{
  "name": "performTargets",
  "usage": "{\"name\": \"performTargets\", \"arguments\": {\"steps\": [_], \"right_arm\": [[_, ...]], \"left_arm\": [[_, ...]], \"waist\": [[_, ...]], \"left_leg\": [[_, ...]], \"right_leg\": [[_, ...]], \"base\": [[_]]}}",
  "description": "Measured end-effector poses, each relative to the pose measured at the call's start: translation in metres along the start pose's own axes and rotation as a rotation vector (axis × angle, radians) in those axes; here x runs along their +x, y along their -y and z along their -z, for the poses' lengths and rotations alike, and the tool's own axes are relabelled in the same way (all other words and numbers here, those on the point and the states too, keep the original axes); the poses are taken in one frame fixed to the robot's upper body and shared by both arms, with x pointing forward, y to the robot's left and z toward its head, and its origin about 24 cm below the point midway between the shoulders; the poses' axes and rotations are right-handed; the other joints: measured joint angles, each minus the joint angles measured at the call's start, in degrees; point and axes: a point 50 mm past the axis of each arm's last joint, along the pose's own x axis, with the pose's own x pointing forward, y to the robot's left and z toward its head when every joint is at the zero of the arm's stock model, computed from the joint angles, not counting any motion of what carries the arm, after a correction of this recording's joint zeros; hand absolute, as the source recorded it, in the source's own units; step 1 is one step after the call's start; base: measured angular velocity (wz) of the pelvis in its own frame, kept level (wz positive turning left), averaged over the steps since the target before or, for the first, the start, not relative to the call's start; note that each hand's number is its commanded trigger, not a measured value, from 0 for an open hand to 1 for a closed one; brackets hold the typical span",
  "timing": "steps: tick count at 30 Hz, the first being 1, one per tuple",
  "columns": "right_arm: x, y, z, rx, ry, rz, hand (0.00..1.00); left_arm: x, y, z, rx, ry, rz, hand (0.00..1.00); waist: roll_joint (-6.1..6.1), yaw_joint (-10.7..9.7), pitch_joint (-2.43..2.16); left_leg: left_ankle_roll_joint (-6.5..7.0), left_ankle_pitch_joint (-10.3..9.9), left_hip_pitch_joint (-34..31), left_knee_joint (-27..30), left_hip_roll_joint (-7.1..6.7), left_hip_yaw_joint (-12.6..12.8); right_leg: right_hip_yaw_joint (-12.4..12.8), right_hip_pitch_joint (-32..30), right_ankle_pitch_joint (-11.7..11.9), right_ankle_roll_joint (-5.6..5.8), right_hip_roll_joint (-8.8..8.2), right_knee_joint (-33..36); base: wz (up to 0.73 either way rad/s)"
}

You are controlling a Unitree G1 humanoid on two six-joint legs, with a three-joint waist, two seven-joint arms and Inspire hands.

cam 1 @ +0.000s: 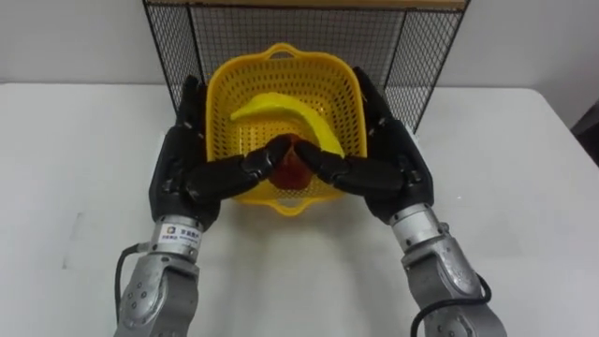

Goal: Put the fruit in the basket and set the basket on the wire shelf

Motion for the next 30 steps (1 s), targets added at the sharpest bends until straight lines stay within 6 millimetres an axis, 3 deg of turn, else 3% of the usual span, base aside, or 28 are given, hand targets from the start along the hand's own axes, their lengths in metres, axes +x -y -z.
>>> {"name": "performTargets", "arguments": {"steps": [2,3,4,5,7,10,13,15,23,30], "right_arm": [[0.0,0.0,0.001,0.001,-0.002,0.0,0.0],[0.001,-0.001,0.0,0.0,0.0,-0.004,0.0],[0.002,-0.001,0.0,0.0,0.001,-0.003,0.0],[0.002,0.0,-0.001,-0.004,0.005,-0.001,0.0],[0.01,0.001,0.0,-0.005,-0.002,-0.002,0.0],[0.011,0.003,0.002,-0.007,-0.014,0.021,0.0],[0.011,0.004,0.002,0.0,-0.01,0.037,0.0],[0.012,0.004,0.001,-0.003,-0.01,0.042,0.0],[0.012,0.006,0.003,-0.001,-0.026,0.062,0.0],[0.021,0.015,0.007,0.018,-0.083,0.151,0.0]], "left_arm": [[0.0,0.0,0.0,0.001,0.001,0.001,0.0],[0.001,0.0,-0.001,0.0,0.003,0.003,0.0],[0.002,0.002,0.0,-0.003,0.005,0.005,0.0],[0.004,0.003,-0.001,-0.004,0.01,0.011,0.0],[0.009,0.004,-0.007,0.007,0.033,0.024,0.0],[0.011,0.007,-0.008,0.003,0.038,0.029,0.0],[0.011,0.01,-0.006,-0.001,0.032,0.038,0.0],[0.011,0.011,-0.005,-0.002,0.029,0.037,0.0],[0.012,0.009,0.0,0.002,-0.003,0.022,0.0],[0.032,0.01,0.011,0.027,-0.101,0.017,0.0]], "waist": [[0.33,-0.1,0.07],[0.14,-0.16,-0.05],[0.85,-0.7,0.0],[1.13,-1.06,-0.08],[1.82,-1.05,-0.11],[1.8,-1.48,-0.28],[2.34,-1.92,-1.01],[2.44,-2.29,-1.14],[2.59,-3.37,-1.1],[2.77,-3.24,-0.95]], "left_leg": [[0.03,-0.02,1.21,-1.04,0.01,-0.42],[-0.08,-0.08,1.82,-1.7,-0.22,-0.51],[-0.3,-0.18,2.02,-1.92,-0.24,-2.01],[-0.54,0.02,2.0,-2.22,-0.14,-2.36],[-1.09,1.41,1.83,-4.26,0.68,-2.56],[-1.35,1.91,2.95,-6.18,1.38,-1.94],[-1.58,2.06,4.36,-7.47,1.77,-1.27],[-1.73,2.43,5.53,-8.73,1.84,-0.52],[-1.99,3.94,8.48,-12.3,1.82,1.03],[-2.03,4.76,9.14,-13.62,1.82,1.09]], "right_leg": [[-1.1,0.12,-0.13,-0.62,1.39,-10.2],[-1.22,0.29,1.58,-1.17,2.49,-18.09],[-1.01,0.83,6.07,-1.61,3.86,-20.86],[-1.34,1.0,6.74,-1.81,3.94,-22.1],[-1.91,2.44,9.37,-2.37,5.74,-26.66],[-1.73,3.89,10.81,-2.73,6.69,-29.11],[-1.14,5.42,12.01,-2.86,7.41,-31.38],[-0.47,5.92,12.51,-2.96,7.64,-32.13],[0.68,7.62,13.66,-3.2,8.02,-33.94],[0.58,8.57,14.65,-3.21,8.25,-35.87]], "base": [[0.14],[0.31],[0.36],[0.28],[-0.01],[-0.1],[-0.2],[-0.19],[-0.1],[0.0]]}}
